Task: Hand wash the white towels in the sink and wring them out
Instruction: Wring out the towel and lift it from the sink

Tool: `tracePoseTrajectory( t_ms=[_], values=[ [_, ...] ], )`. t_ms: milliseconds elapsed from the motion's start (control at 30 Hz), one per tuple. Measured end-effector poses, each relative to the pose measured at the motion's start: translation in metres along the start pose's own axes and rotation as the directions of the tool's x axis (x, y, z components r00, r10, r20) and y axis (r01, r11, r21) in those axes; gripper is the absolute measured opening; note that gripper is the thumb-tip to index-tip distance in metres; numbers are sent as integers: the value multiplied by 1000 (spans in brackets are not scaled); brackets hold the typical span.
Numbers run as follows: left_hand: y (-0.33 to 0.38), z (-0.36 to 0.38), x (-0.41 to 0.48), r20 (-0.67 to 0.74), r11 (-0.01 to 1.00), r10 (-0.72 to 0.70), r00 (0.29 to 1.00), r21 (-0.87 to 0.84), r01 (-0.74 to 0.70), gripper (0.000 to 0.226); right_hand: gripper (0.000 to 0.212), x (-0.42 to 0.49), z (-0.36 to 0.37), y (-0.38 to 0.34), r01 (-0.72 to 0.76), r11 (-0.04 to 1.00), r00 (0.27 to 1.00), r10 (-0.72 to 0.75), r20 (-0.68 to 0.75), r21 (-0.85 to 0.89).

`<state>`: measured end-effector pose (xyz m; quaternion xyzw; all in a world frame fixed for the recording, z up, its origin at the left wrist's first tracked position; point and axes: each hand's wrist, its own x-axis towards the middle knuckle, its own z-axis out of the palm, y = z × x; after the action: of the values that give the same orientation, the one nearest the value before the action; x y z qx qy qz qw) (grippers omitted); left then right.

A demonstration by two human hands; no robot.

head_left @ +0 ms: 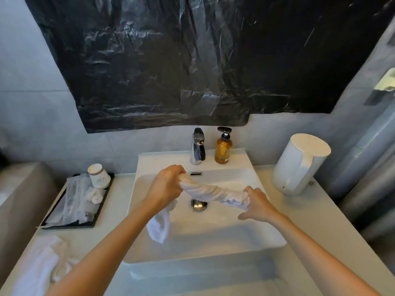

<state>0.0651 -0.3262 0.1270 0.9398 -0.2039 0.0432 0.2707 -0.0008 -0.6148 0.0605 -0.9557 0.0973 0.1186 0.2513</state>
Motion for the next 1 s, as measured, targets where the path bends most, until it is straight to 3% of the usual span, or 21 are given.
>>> tracePoseTrajectory(
  t_ms=[100,167,300,467,600,733,867,1000],
  values=[
    [22,4,7,9,991,74,997,-109,-73,32,88,-15,5,16,-21,998,978,34,207,-66],
    [39,6,9,-13,978,134,991,-162,-134,36,85,-24,6,15,-16,999,971,5,238,45],
    [71,12,11,-2,923,326,945,-214,-319,39,76,-38,0,-34,178,885,975,-217,44,430],
    [87,-6,23,-113,881,419,901,-188,-434,39,36,-41,-19,-73,258,771,956,-290,-40,582],
    [73,-28,33,-181,907,406,896,-41,-419,39,25,-40,-50,-86,351,726,933,-219,-285,591],
    [67,-36,32,-205,931,362,909,46,-361,34,19,-38,-74,-94,448,668,878,-204,-433,595],
    [61,-27,34,-43,973,227,973,51,-225,39,16,-36,-87,-94,506,741,824,-264,-501,442],
    [43,-2,27,102,986,34,994,159,-50,38,15,-39,-72,-81,454,780,851,-235,-470,431]
  ],
)
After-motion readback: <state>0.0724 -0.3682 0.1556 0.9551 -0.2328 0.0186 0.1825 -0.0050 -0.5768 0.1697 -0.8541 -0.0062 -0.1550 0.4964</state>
